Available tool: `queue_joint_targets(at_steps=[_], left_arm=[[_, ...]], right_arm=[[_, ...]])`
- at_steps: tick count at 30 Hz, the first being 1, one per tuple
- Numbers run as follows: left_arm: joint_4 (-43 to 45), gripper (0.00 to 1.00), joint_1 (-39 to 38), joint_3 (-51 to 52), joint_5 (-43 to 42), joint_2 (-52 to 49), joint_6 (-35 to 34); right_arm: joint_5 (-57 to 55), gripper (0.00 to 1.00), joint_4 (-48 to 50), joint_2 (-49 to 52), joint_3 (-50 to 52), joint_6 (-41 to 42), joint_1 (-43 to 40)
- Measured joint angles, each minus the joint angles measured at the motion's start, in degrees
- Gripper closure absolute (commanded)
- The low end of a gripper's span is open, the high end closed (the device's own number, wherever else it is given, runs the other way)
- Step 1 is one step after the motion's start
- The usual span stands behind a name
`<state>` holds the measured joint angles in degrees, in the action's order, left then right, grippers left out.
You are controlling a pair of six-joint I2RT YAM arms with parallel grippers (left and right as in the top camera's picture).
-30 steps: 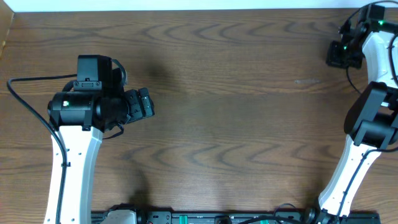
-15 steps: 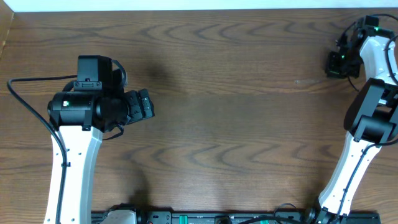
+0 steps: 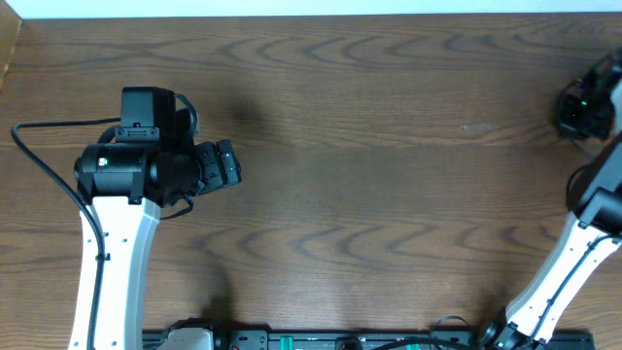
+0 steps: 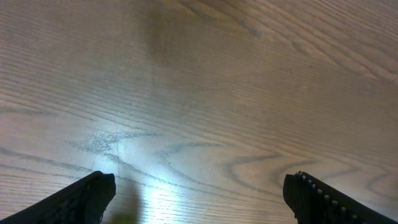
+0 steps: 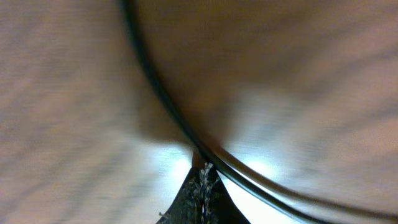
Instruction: Untangle cables
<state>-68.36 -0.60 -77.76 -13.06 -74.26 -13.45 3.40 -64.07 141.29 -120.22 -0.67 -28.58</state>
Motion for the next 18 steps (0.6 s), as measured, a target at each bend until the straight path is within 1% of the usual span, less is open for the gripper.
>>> queue_joint_targets(at_steps=[11, 18], left_arm=[[0.0, 0.08, 0.0, 0.0, 0.0, 0.0, 0.0], [0.0, 0.08, 0.0, 0.0, 0.0, 0.0, 0.0]], right_arm=[[-0.7, 0.99, 0.6, -0.6, 1.5, 0.7, -8.3], [0.3, 0.99, 0.7, -0.6, 1.6, 1.6, -11.3]])
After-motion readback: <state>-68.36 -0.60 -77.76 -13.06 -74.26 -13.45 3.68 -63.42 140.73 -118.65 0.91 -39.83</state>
